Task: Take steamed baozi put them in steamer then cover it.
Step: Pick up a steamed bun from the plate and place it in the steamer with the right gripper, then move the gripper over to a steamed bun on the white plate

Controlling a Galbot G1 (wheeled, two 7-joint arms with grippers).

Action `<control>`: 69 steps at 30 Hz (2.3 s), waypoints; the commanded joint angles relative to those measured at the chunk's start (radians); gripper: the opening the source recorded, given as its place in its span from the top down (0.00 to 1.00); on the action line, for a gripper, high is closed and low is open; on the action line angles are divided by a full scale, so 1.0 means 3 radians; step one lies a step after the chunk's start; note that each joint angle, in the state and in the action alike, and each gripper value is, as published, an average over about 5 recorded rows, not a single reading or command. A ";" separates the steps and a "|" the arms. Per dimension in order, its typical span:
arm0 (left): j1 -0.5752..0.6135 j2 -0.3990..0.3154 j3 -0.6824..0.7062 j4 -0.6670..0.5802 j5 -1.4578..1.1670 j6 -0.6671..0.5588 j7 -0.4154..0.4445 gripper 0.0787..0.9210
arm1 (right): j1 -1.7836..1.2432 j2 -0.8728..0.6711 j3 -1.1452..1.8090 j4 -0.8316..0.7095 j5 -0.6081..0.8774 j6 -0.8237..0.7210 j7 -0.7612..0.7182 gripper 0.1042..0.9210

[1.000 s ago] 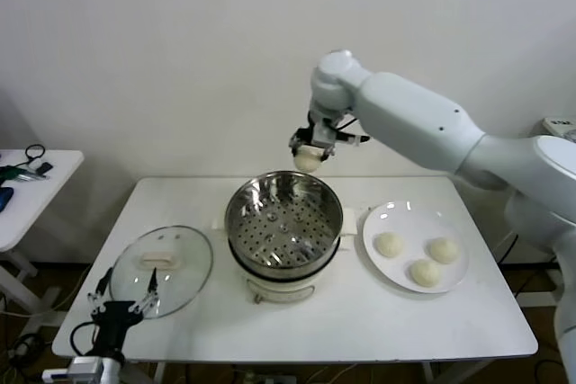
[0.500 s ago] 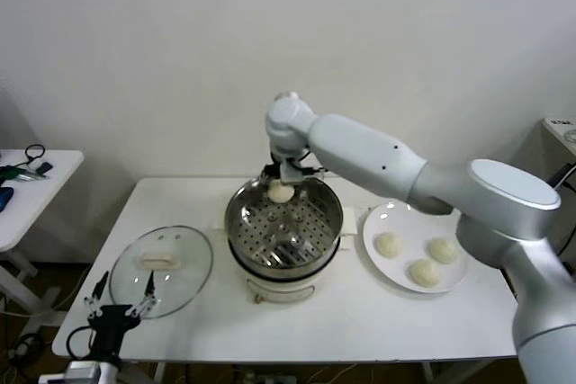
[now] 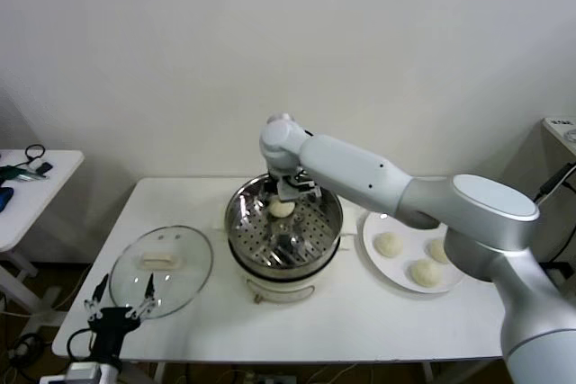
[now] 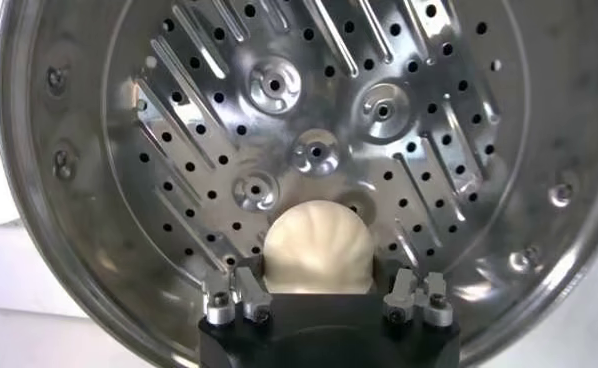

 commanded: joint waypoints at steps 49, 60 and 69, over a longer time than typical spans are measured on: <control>0.0095 -0.0024 0.0030 -0.0183 0.0028 0.0051 -0.0017 0.12 | -0.0041 -0.2137 -0.0315 0.0066 0.3172 -0.3041 0.0135 0.12; 0.0117 -0.0054 0.0024 -0.0174 0.0061 0.0055 -0.0025 0.12 | -0.0549 -0.1941 -0.0097 -0.0201 0.2825 -0.2898 0.0112 0.12; 0.0126 -0.0068 0.0013 -0.0153 0.0071 0.0053 -0.0028 0.12 | -0.0622 -0.1769 -0.0079 -0.0438 0.2710 -0.2838 0.0112 0.12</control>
